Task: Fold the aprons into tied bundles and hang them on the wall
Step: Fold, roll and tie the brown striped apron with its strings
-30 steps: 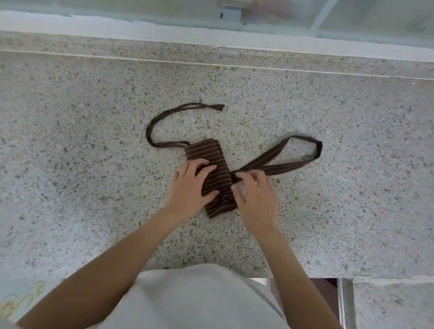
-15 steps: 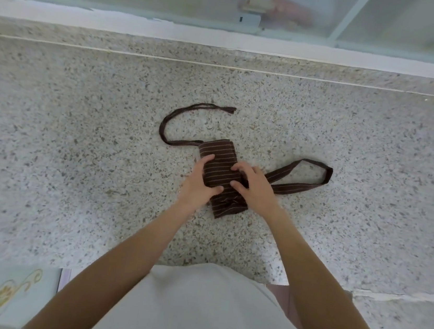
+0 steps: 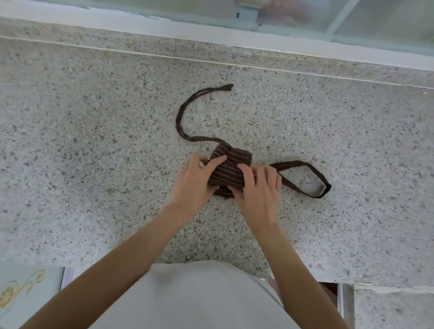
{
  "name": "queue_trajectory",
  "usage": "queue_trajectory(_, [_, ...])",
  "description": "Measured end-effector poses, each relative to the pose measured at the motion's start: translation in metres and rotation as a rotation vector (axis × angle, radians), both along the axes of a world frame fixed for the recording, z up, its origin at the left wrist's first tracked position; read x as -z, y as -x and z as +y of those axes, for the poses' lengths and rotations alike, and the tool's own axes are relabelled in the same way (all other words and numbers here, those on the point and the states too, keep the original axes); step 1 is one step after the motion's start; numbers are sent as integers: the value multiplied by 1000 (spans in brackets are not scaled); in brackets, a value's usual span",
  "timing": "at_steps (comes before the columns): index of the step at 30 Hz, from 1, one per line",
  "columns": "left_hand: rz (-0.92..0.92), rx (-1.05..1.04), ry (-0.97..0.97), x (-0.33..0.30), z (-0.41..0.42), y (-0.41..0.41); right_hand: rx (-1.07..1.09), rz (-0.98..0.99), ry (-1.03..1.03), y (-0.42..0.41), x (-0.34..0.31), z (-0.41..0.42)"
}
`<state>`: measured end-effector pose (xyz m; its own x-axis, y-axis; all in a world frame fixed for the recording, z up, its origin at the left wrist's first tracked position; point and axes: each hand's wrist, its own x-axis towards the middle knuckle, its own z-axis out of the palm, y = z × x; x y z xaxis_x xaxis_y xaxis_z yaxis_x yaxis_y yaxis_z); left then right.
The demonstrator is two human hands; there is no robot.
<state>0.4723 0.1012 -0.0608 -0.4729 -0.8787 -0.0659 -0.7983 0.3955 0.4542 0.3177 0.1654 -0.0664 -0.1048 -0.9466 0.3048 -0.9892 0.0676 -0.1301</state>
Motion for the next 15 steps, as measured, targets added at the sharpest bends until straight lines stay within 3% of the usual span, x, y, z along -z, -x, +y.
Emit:
queue_trajectory(3, [43, 139, 221, 13, 6, -4, -88, -47, -6, 11, 8, 16])
queue_trajectory(6, [96, 300, 242, 27, 8, -11, -248, -108, -115, 21, 16, 25])
queue_trajectory(11, [90, 367, 68, 38, -5, -19, -269, -150, -336, 26, 24, 20])
queue_trajectory(15, [104, 343, -148, 32, -19, -17, -210, -228, -341, 26, 24, 9])
